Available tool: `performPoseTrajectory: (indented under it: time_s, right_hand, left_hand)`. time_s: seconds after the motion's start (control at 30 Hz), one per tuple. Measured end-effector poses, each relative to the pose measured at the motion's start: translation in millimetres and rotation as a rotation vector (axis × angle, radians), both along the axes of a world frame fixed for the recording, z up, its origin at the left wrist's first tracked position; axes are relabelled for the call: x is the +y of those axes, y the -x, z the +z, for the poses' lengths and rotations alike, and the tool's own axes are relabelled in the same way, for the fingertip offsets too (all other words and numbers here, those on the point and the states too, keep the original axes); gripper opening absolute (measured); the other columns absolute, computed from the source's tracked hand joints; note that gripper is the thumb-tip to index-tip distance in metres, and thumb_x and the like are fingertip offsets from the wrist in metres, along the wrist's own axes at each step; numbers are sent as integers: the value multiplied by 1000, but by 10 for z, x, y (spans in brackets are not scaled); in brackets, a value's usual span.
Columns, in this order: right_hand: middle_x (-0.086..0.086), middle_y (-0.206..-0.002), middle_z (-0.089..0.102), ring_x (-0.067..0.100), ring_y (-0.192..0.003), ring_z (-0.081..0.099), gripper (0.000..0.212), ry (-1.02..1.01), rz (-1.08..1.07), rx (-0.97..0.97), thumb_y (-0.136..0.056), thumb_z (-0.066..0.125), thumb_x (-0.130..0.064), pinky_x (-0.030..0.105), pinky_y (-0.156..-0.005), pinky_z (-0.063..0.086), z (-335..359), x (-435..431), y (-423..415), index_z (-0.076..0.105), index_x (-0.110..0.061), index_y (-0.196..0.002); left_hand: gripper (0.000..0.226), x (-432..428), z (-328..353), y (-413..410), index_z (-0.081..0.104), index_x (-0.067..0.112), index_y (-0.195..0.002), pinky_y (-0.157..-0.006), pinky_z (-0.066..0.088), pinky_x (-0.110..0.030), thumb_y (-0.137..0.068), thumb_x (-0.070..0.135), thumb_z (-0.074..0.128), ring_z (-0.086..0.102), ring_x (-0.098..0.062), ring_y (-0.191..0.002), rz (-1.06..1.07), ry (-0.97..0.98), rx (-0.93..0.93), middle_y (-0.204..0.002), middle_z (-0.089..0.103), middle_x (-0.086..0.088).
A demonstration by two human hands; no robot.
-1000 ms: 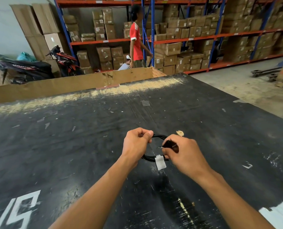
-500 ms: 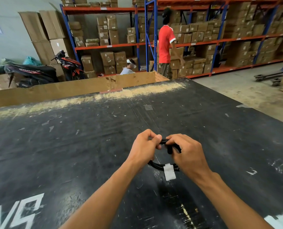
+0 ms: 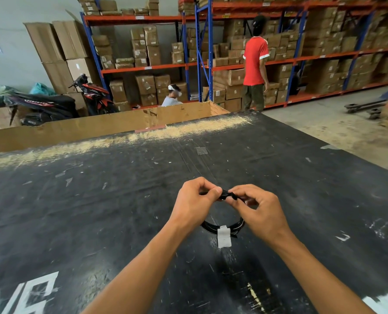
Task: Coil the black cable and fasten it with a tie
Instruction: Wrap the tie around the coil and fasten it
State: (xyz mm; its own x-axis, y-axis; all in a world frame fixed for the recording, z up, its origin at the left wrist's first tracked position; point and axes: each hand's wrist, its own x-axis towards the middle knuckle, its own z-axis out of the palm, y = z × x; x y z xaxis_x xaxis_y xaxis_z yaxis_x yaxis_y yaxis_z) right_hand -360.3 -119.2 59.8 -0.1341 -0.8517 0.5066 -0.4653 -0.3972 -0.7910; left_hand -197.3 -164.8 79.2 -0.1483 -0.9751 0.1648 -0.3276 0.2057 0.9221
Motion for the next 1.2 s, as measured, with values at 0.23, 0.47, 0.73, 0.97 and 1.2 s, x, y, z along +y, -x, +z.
performPoseTrajectory:
  time_s: [0.23,0.47,0.73,0.97,1.2]
  right_hand:
    - [-6,-75,73,6,-68,65,13,-117,81,7,-83,75,-11,31,-64,49,138,31,75,74,-23,-79]
    - [8,-69,64,14,-62,53,9,-287,104,-77,-86,69,-6,33,-63,44,270,-27,109,69,-8,-78]
    - [0,-65,65,9,-59,60,18,-557,274,-370,-81,77,-12,27,-60,45,333,11,194,71,-19,-65]
    - [8,-68,71,16,-60,62,20,-456,189,-418,-70,83,2,24,-56,48,323,-12,201,70,-12,-73]
    - [9,-79,77,12,-70,72,20,-417,182,-485,-80,73,5,16,-59,51,293,18,125,77,-8,-95]
  left_hand:
    - [12,38,-23,-57,70,23,-72,-74,55,-26,-83,23,75,71,-6,-75,-25,46,-43,-75,77,9]
    - [12,144,25,-21,68,22,-74,-71,57,-36,-84,20,74,70,-15,-73,-121,199,-95,-75,75,1]
    - [11,155,121,-68,68,23,-75,-62,51,-33,-84,20,74,63,-21,-67,-217,242,-185,-73,73,1]
    - [18,166,133,-52,64,32,-72,-55,45,-15,-84,24,75,57,-6,-60,-217,256,-245,-70,70,5]
    - [20,157,54,-15,59,27,-74,-57,49,-30,-84,26,76,60,-18,-65,-124,256,-194,-71,71,-4]
